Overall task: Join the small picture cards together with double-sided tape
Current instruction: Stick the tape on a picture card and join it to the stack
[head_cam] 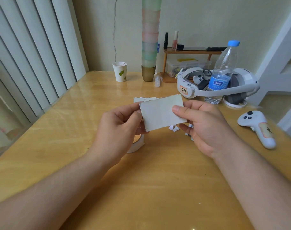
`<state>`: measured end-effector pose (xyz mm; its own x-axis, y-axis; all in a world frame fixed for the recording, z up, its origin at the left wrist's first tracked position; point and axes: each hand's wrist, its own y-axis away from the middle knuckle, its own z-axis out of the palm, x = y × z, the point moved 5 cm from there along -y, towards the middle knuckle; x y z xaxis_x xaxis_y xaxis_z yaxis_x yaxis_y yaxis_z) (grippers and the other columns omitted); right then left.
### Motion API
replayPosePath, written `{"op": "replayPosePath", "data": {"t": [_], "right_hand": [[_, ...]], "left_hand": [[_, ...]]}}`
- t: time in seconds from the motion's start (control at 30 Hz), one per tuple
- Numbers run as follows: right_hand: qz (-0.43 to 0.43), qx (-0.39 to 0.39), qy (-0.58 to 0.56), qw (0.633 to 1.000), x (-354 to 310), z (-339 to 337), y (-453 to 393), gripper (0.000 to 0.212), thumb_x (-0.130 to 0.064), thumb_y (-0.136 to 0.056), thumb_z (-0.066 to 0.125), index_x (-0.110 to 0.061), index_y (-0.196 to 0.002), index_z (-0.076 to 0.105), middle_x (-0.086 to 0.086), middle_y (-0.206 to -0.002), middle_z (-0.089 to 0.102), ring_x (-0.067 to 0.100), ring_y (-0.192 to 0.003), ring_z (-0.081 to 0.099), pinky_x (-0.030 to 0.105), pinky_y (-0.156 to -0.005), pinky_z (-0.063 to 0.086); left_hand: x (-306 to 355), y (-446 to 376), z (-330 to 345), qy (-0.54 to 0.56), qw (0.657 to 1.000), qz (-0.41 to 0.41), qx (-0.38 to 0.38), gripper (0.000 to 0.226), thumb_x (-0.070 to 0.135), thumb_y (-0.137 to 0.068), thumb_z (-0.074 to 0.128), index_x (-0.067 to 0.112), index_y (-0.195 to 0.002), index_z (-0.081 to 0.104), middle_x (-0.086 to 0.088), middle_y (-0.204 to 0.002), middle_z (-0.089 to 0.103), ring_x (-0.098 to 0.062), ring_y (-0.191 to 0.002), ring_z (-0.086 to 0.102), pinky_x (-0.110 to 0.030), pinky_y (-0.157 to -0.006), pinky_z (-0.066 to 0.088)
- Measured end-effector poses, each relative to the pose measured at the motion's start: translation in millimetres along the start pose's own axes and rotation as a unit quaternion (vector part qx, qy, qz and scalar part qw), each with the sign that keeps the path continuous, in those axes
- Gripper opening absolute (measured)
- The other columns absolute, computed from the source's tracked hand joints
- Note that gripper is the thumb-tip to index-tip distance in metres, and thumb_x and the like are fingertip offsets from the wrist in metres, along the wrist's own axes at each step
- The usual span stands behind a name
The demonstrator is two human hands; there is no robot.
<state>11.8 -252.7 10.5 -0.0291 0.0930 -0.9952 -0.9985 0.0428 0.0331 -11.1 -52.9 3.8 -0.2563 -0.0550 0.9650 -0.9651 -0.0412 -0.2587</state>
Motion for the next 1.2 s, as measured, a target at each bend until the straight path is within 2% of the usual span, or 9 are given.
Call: {"op": "replayPosePath", "data": {"t": [0.37, 0.53, 0.63, 0.77, 0.87, 0.93, 1.0, 1.1, 1.2], "right_hand": [[-0.003, 0.007, -0.006, 1.0, -1.0, 0.9, 0.9, 0.005, -0.009, -0.088, 0.076, -0.013, -0.088, 0.073, 0.003, -0.086, 0.079, 0.013, -0.078, 0.07, 0.032, -0.079, 0.049], [-0.01, 0.023, -0.011, 1.0, -0.3, -0.5, -0.9, 0.006, -0.008, -0.086, 0.078, -0.012, -0.087, 0.073, 0.004, -0.087, 0.079, 0.015, -0.08, 0.07, 0.033, -0.08, 0.05], [-0.015, 0.026, -0.009, 1.0, 0.2, -1.0, -1.7, 0.007, -0.008, -0.085, 0.078, -0.01, -0.088, 0.072, 0.004, -0.086, 0.079, 0.013, -0.076, 0.07, 0.027, -0.073, 0.052], [-0.021, 0.022, -0.003, 1.0, 0.9, 0.1, -1.9, 0.008, -0.009, -0.085, 0.079, -0.011, -0.084, 0.072, 0.003, -0.081, 0.077, 0.01, -0.07, 0.068, 0.02, -0.062, 0.053], [-0.025, 0.024, 0.005, 0.999, 1.7, 0.3, -2.9, 0.01, -0.01, -0.085, 0.08, -0.013, -0.08, 0.071, 0.005, -0.084, 0.077, 0.015, -0.076, 0.067, 0.028, -0.072, 0.051], [-0.027, 0.026, 0.004, 0.999, 2.0, 0.7, -3.3, 0.01, -0.01, -0.085, 0.08, -0.013, -0.08, 0.072, 0.008, -0.087, 0.077, 0.018, -0.08, 0.066, 0.031, -0.074, 0.05], [-0.03, 0.028, 0.003, 0.999, 2.7, 0.3, -4.1, 0.009, -0.01, -0.084, 0.081, -0.012, -0.082, 0.072, 0.009, -0.089, 0.078, 0.02, -0.081, 0.066, 0.033, -0.077, 0.05], [-0.032, 0.03, 0.009, 0.999, 3.8, -0.1, -5.0, 0.01, -0.012, -0.082, 0.083, -0.015, -0.081, 0.074, 0.009, -0.092, 0.079, 0.019, -0.085, 0.069, 0.036, -0.084, 0.052], [-0.034, 0.031, 0.007, 0.999, 3.6, 0.4, -5.1, 0.011, -0.012, -0.081, 0.084, -0.015, -0.081, 0.074, 0.007, -0.089, 0.079, 0.018, -0.085, 0.07, 0.034, -0.084, 0.053]], "left_hand": [[-1.9, -0.2, 1.0, 0.006, 1.0, -0.011, -0.006, 0.033, 0.007, -0.107, 0.053, 0.025, -0.114, 0.08, 0.0, -0.097, 0.082, -0.017, -0.077, 0.074, -0.042, -0.08, 0.065], [0.5, 1.5, 2.6, 0.014, 1.0, -0.015, -0.016, 0.041, -0.001, -0.105, 0.047, 0.023, -0.112, 0.08, 0.001, -0.095, 0.082, -0.013, -0.072, 0.071, -0.04, -0.078, 0.066], [0.7, 1.9, 2.0, 0.026, 0.999, -0.021, -0.02, 0.049, -0.007, -0.101, 0.042, 0.022, -0.11, 0.08, 0.002, -0.095, 0.082, -0.014, -0.071, 0.068, -0.041, -0.08, 0.066], [-0.8, 0.6, 0.1, 0.009, 1.0, -0.002, 0.001, 0.032, 0.008, -0.103, 0.059, 0.03, -0.105, 0.081, 0.013, -0.07, 0.072, -0.01, -0.067, 0.067, -0.036, -0.079, 0.065], [-3.0, -0.8, 0.6, -0.007, 1.0, 0.0, 0.003, 0.022, 0.012, -0.103, 0.064, 0.024, -0.113, 0.079, 0.013, -0.087, 0.08, -0.01, -0.073, 0.073, -0.038, -0.08, 0.065], [-4.4, -1.6, -0.5, -0.009, 1.0, -0.003, 0.004, 0.022, 0.011, -0.102, 0.064, 0.023, -0.115, 0.079, 0.006, -0.1, 0.082, -0.02, -0.085, 0.078, -0.041, -0.082, 0.065], [-4.5, -2.2, -1.9, -0.013, 1.0, -0.004, 0.009, 0.022, 0.01, -0.101, 0.066, 0.021, -0.113, 0.08, 0.003, -0.1, 0.082, -0.027, -0.089, 0.079, -0.042, -0.083, 0.065], [-4.0, -3.7, -3.9, -0.022, 1.0, -0.006, 0.017, 0.022, 0.008, -0.1, 0.066, 0.022, -0.109, 0.081, 0.002, -0.096, 0.083, -0.025, -0.086, 0.079, -0.04, -0.082, 0.065], [-2.6, -4.1, -4.6, -0.019, 1.0, -0.005, 0.018, 0.023, 0.006, -0.1, 0.067, 0.023, -0.106, 0.081, 0.001, -0.094, 0.083, -0.026, -0.085, 0.079, -0.039, -0.083, 0.065]]}}
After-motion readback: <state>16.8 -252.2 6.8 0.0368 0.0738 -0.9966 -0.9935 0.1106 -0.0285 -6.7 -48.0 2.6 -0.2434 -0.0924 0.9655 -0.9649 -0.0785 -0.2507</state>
